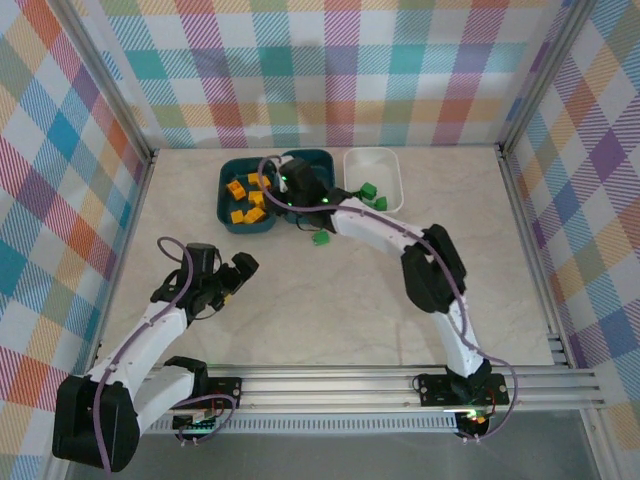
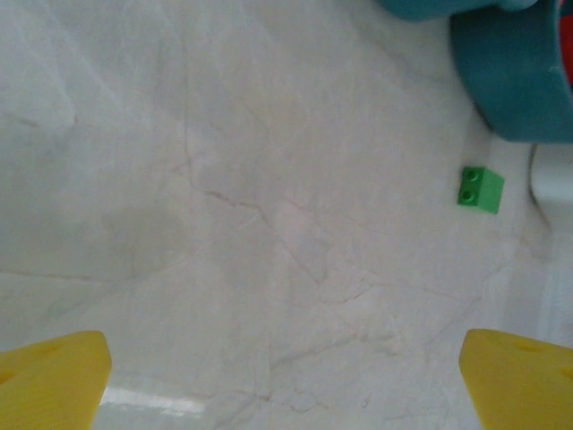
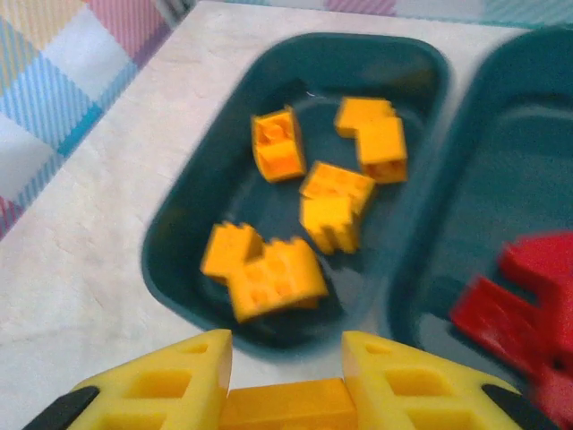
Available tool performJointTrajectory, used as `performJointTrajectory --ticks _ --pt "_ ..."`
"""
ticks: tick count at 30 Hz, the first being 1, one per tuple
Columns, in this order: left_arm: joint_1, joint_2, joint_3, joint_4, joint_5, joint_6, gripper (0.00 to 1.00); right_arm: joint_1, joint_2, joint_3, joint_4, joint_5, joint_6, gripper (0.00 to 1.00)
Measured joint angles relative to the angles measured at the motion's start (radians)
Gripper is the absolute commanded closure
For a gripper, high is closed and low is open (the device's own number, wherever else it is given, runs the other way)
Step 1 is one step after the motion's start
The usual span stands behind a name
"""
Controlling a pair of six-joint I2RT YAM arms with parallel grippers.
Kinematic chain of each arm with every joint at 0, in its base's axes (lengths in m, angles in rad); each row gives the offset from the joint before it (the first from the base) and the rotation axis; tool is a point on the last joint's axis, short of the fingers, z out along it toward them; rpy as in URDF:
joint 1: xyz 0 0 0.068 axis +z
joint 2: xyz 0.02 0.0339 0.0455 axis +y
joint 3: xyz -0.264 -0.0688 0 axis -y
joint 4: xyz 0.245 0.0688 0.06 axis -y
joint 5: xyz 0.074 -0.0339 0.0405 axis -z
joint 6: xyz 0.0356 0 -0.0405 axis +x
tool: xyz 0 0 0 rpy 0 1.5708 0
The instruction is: Sort the legos into containers by color
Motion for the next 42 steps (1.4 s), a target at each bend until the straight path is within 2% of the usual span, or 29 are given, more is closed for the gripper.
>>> performJointTrajectory --ticks 9,11,12,13,16,19,21,24,28,30,35,42 --pt "0.003 -0.073 -0.073 -0.056 0.018 0.000 0.00 0.000 0.383 0.546 -0.187 -0.058 -0.019 0.65" --pt "0.003 -0.085 -0.073 -0.068 0.025 0.000 0.00 0.000 0.433 0.626 -0.225 -0.063 -0.026 0.57" --pt "0.003 -0.090 -0.073 -0.070 0.027 0.000 0.00 0.000 0.452 0.659 -0.241 -0.064 -0.026 0.46" --pt "0.004 -0.094 -0.073 -0.069 0.030 0.000 0.00 -0.002 0.464 0.681 -0.255 -0.063 -0.028 0.40" --pt "0.006 -0.100 -0.074 -0.069 0.033 0.000 0.00 -0.005 0.473 0.707 -0.282 -0.060 -0.043 0.37" --pt "0.006 -0.100 -0.079 -0.067 0.043 -0.001 0.00 -0.007 0.467 0.704 -0.295 -0.036 -0.052 0.38" --pt "0.006 -0.100 -0.084 -0.067 0.051 -0.002 0.00 -0.008 0.424 0.620 -0.288 -0.009 -0.055 0.39" --pt "0.006 -0.108 -0.095 -0.065 0.060 -0.005 0.00 -0.008 0.248 0.293 -0.220 0.043 -0.052 0.39" --pt "0.006 -0.118 -0.124 -0.042 0.084 -0.009 0.00 -0.008 -0.055 -0.197 -0.095 0.127 -0.021 0.32" --pt "0.005 -0.117 -0.134 -0.027 0.097 -0.011 0.00 -0.008 -0.146 -0.322 -0.065 0.161 -0.013 0.29" --pt "-0.047 -0.069 -0.143 0.040 0.108 -0.024 0.00 -0.008 -0.182 -0.422 -0.035 0.232 -0.011 0.21" --pt "-0.160 0.027 -0.134 0.098 0.098 -0.034 0.00 -0.016 -0.068 -0.401 -0.071 0.301 -0.010 0.21"
